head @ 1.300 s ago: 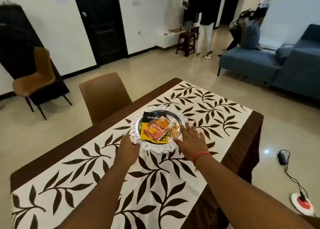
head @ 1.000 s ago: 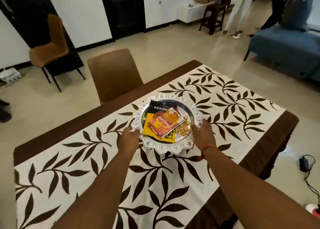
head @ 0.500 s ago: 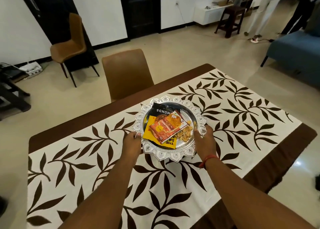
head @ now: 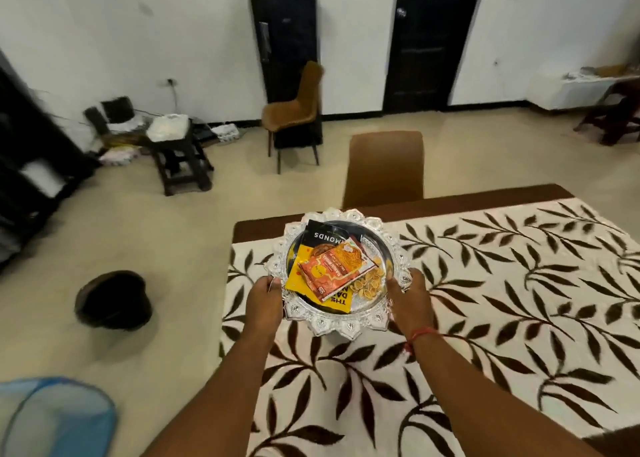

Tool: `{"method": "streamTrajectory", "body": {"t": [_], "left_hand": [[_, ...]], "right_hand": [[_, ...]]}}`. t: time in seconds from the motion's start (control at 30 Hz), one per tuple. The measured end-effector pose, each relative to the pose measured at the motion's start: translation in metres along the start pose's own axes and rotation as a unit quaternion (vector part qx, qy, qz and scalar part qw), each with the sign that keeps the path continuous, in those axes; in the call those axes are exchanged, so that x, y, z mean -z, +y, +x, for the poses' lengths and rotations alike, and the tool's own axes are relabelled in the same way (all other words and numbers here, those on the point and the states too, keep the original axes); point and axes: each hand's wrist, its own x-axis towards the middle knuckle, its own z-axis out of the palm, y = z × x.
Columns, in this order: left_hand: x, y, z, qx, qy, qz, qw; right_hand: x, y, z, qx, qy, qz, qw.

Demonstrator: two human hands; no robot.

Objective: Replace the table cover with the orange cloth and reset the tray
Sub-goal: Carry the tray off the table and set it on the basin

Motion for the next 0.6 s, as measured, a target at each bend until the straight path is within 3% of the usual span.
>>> {"method": "streamTrajectory", "body": {"t": [0.3, 0.4, 0.47, 0.53, 0.6], "left_hand": [[0.312, -0.107, -0.078, 0.043, 0.185, -0.064, 0.980], [0.400, -0.171, -0.105, 0.070, 0.238, -0.063, 0.967], [0.488, -0.240, -0.150, 0.132, 0.308, -0.089, 0.938], [0.498, -0.240, -0.171, 0.136, 0.309, -0.086, 0.938], [0.534, -0.258, -0.215, 0.149, 0.362, -0.105, 0.914]], "right_hand": [[-0.230, -0.080, -0.192, 0.095, -0.193, 0.002, 0.977], [-0.298, -0.087, -0.256, 0.101, -0.260, 0.014, 0.960], [-0.378, -0.088, -0.337, 0.127, -0.354, -0.003, 0.926], [-0.387, -0.092, -0.347, 0.111, -0.360, 0.004, 0.926], [-0.429, -0.087, -0.396, 0.119, -0.411, -0.023, 0.903]]}}
